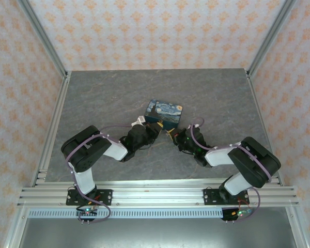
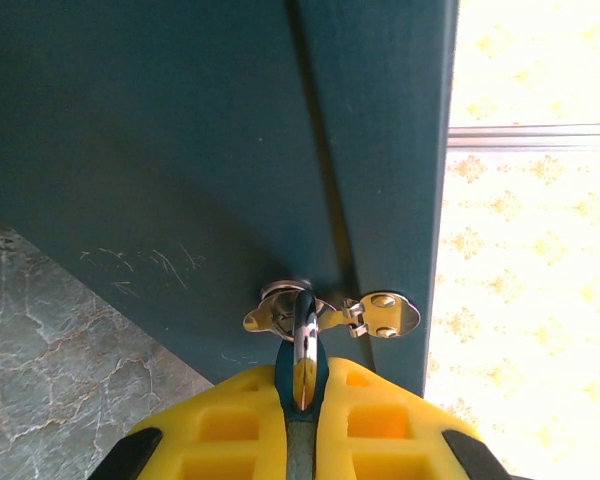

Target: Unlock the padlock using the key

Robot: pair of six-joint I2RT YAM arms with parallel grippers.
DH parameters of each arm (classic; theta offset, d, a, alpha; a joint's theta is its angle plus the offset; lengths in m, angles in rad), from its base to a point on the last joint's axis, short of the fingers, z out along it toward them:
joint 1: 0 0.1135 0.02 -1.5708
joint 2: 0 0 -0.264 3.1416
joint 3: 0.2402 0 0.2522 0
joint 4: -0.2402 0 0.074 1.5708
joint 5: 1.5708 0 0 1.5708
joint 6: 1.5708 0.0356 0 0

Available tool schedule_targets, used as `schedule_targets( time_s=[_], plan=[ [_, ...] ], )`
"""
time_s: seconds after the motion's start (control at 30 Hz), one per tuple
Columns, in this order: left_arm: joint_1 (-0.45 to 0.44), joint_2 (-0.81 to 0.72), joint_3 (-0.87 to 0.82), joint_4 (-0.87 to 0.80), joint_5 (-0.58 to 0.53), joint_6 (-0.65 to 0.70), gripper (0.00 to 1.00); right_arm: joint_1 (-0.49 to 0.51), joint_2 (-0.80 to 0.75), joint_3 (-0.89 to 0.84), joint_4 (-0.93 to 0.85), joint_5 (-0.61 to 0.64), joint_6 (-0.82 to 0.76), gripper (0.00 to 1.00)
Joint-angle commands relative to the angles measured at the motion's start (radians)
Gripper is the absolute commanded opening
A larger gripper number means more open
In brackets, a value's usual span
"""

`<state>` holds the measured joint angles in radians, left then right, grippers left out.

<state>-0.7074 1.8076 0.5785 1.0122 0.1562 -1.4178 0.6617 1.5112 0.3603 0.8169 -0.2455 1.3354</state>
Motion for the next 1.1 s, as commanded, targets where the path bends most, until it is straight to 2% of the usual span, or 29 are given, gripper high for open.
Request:
schedule_targets(
  time_s=[0.0,1.07],
  plan=[
    [-0.007,0.003,0.003,0.052,-0.030,-0.012,0.00,0.007,0.012,0.031,0.050,0.025,0.013,0.00],
    [-0.013,0.022,0.017,0.064,-0.032,-0.017,0.00,0.010,0.061,0.056,0.067,0.024,0.025,0.00]
  ],
)
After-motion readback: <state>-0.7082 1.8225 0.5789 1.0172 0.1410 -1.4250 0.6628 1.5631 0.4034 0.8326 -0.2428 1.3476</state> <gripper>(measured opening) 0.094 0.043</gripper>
